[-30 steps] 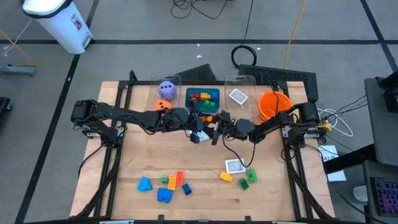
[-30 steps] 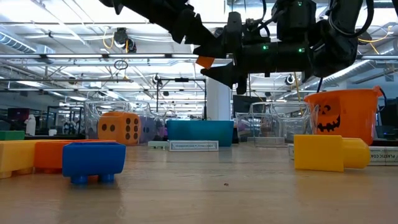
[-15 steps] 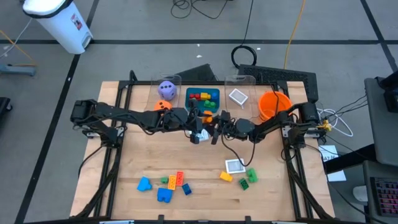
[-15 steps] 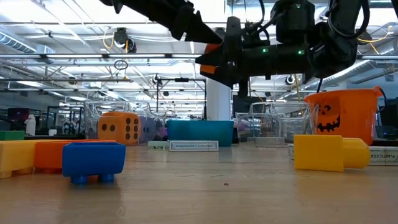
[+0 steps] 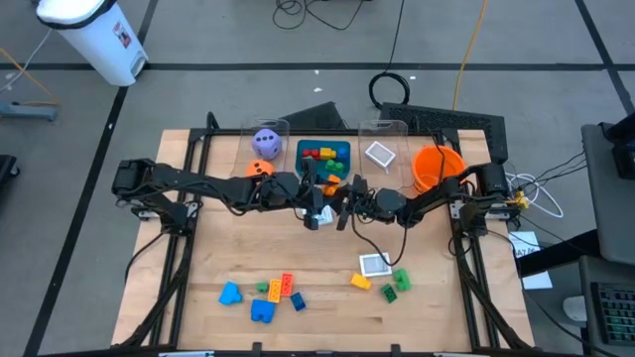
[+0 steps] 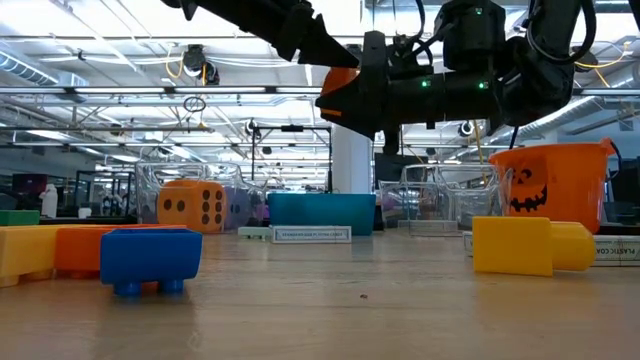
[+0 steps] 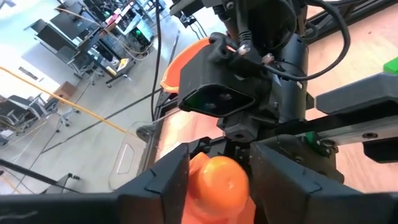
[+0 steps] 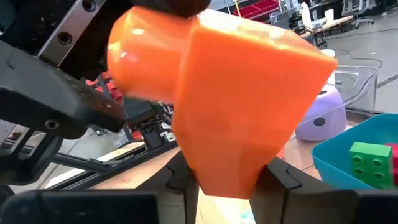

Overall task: Pick & Place Toys
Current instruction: Put the orange game piece into the blue bin, then put the blue deck of cards into the right transparent bin

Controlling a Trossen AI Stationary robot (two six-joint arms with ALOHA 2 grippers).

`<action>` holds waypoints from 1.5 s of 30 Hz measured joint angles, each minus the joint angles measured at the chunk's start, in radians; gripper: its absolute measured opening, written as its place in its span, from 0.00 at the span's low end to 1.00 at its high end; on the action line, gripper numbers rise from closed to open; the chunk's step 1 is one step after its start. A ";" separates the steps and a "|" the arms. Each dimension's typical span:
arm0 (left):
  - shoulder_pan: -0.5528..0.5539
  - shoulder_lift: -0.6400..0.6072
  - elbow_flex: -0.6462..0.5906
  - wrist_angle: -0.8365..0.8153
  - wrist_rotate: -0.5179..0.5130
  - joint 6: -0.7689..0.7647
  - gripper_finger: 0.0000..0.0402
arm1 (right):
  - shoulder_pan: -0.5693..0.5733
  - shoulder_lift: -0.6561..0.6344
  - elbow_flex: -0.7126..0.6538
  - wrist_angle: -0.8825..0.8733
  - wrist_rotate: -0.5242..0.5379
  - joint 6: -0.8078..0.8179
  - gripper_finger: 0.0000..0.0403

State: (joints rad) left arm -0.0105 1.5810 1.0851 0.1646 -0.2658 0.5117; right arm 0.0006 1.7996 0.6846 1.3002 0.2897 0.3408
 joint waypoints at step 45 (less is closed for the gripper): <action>0.045 -0.449 -0.129 -0.684 0.140 -0.362 0.64 | -0.369 -0.225 0.281 -0.937 -0.267 -0.170 0.03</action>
State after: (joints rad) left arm 0.0340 1.1320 0.9559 -0.5198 -0.1262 0.1495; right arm -0.3683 1.5742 0.9659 0.3630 0.0224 0.1706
